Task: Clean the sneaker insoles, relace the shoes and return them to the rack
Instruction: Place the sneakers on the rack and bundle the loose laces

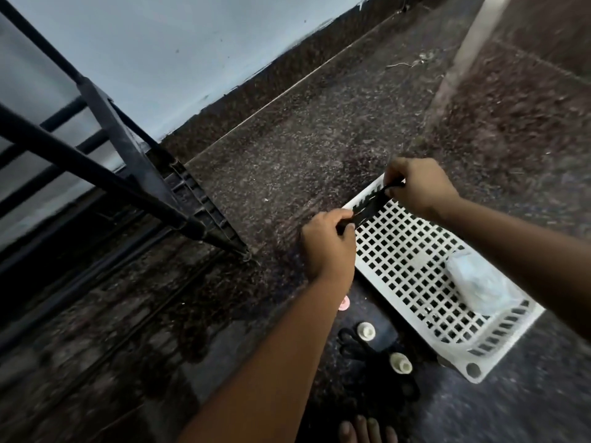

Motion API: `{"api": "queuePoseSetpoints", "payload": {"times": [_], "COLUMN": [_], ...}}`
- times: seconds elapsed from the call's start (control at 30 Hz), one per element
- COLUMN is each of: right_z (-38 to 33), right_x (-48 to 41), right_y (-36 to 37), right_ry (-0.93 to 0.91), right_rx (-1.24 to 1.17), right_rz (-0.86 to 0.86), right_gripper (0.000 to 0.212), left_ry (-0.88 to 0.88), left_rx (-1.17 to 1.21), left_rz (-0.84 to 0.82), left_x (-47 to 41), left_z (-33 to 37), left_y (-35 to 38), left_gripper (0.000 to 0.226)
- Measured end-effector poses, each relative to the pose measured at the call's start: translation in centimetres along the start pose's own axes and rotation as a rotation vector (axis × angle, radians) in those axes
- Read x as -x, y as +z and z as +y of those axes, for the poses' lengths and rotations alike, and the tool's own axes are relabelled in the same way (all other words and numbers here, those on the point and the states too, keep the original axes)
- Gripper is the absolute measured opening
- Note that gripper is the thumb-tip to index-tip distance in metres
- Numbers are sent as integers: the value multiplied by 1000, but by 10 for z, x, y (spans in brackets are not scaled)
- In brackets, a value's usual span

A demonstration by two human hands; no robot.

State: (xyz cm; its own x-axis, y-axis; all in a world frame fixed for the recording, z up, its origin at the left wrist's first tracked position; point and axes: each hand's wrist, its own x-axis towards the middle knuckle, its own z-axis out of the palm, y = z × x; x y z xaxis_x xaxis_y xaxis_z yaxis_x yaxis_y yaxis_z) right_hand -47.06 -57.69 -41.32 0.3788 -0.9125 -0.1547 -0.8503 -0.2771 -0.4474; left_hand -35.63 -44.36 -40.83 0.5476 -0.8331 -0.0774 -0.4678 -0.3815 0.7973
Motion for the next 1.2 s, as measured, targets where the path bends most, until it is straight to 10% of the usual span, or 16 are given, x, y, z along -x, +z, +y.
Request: {"api": "queuePoseSetpoints", "payload": {"times": [0.23, 0.77, 1.2], "right_z": [15, 33, 33], "right_x": [1, 11, 19], "right_y": [7, 15, 19], "right_ry": [-78, -251, -381], "right_rx": [128, 285, 461], "right_rz": [62, 25, 61], "right_gripper": [16, 27, 28], "left_ry": [342, 501, 548], "left_rx": [-312, -923, -744], "left_rz": [-149, -426, -237], "left_x": [-2, -8, 0], "left_z": [7, 9, -11], "left_y": [15, 12, 0], "left_gripper": [19, 27, 23]}}
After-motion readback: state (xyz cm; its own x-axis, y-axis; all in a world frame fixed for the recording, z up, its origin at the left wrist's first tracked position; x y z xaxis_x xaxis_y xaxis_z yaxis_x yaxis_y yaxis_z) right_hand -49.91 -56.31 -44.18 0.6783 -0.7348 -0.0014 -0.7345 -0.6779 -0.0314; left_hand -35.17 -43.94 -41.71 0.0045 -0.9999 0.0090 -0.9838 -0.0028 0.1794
